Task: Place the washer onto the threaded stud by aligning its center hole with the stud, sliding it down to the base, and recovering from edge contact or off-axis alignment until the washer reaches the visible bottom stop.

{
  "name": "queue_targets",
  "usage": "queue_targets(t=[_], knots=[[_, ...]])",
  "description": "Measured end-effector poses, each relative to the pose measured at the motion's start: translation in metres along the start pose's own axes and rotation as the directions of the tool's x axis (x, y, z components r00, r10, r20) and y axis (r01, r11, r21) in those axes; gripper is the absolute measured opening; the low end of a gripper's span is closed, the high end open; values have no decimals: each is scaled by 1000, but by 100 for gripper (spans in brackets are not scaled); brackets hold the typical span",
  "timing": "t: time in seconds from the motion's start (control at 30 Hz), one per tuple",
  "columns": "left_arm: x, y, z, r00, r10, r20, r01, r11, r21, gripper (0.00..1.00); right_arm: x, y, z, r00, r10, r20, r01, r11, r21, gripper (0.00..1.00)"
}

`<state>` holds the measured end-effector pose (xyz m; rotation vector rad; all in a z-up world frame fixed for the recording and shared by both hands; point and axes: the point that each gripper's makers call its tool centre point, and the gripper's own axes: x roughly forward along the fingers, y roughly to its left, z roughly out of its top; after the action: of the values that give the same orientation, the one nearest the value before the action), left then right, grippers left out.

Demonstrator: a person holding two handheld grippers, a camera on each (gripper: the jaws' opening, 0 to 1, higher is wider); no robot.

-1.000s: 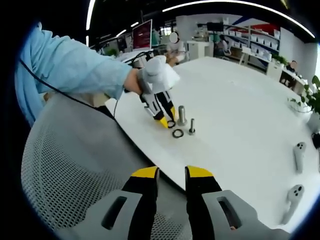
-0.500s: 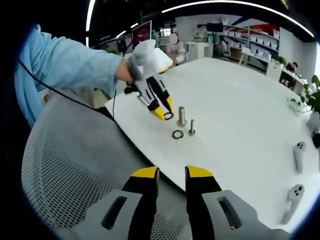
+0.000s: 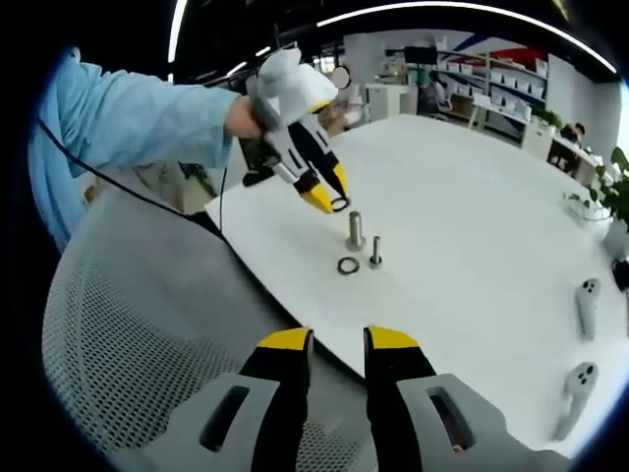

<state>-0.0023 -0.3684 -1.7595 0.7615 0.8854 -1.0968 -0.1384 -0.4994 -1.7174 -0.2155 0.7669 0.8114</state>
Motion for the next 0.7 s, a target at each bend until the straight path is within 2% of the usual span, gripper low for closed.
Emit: queue_targets(t=[0.43,0.7], knots=[[17,5,3,999,-5,-41,8,999,54,19,0,-1,-2,1000,-7,-7,7,1000,8,23],[28,7,2,998,-21,-63,24,999,41,19,0,-2,-2,1000,-10,-6,10,1000,19,23]])
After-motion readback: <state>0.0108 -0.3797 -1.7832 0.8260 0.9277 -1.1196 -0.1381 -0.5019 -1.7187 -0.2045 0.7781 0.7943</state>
